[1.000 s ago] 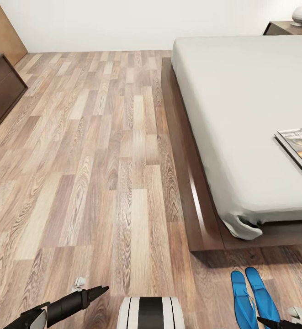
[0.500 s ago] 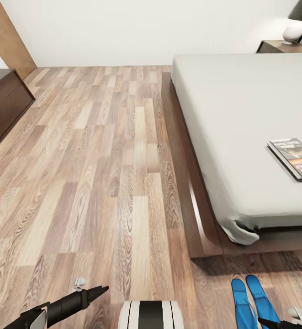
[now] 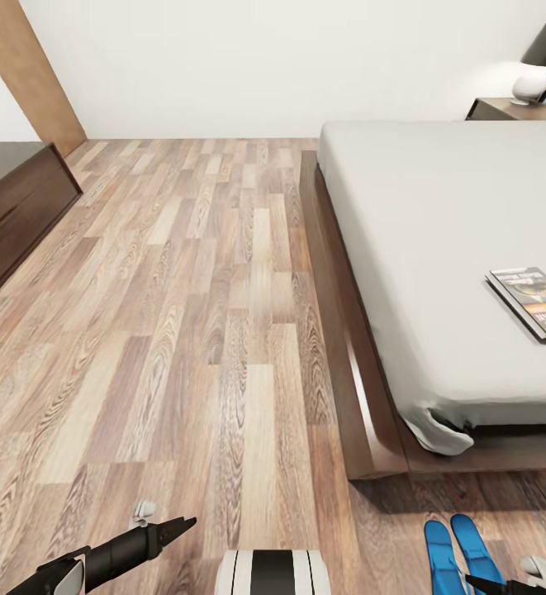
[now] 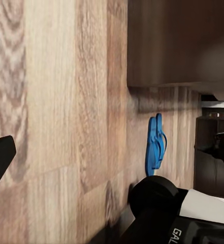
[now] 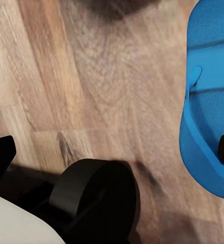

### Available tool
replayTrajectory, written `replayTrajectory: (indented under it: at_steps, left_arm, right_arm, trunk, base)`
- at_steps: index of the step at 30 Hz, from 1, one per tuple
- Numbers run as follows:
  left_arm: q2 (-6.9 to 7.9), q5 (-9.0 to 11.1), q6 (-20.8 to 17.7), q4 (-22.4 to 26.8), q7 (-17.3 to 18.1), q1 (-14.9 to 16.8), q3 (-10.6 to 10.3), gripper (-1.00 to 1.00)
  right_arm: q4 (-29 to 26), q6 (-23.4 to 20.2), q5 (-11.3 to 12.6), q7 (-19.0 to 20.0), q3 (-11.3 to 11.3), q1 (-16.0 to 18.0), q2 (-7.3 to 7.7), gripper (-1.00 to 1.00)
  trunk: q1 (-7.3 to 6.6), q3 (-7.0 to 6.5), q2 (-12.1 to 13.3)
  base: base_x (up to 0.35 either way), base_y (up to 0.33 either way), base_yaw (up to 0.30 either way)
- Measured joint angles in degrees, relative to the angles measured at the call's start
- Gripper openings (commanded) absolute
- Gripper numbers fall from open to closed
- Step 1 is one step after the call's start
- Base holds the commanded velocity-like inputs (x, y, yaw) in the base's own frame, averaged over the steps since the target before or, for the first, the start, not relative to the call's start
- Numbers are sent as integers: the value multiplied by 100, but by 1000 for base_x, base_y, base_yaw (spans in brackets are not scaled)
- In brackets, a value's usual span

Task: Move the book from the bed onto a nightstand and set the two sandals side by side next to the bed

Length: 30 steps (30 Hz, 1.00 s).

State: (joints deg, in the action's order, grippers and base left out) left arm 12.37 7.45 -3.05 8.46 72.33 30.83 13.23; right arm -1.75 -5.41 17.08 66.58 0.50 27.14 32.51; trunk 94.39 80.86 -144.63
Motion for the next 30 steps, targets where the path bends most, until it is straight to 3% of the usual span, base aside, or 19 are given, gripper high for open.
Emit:
replayTrajectory:
  at_steps: [7, 14, 27, 28, 29, 30]
  left_arm:
    - [0, 0, -12, 0, -7, 0, 0, 100]
    - [0, 0, -11, 0, -15, 0, 0, 100]
    - [0, 0, -10, 0, -22, 0, -2, 100]
    - [0, 0, -8, 0, -25, 0, -2, 100]
    - [-10, -3, -6, -1, -84, 1, -2, 100]
    - [-13, -2, -6, 0, -119, 0, -4, 100]
  right_arm:
    - [8, 0, 0, -31, -2, 0, -5, 100]
    - [9, 0, 0, -32, -5, 0, -9, 100]
    - [9, 2, -12, -36, -14, 0, -15, 100]
    - [9, 4, -21, -38, -19, 0, -34, 100]
    - [11, 6, -36, -61, -34, -1, -266, 100]
    - [10, 7, -36, -82, -29, -1, -392, 100]
  trunk:
    - [0, 0, 0]
    - [-18, -155, 9]
    - [-18, -155, 9]
    - [-18, -155, 9]
    - [-18, -155, 10]
    - [-18, -155, 9]
  base:
    - [0, 0, 0]
    - [0, 0, 0]
    - [0, 0, 0]
    - [0, 0, 0]
    - [0, 0, 0]
    - [0, 0, 0]
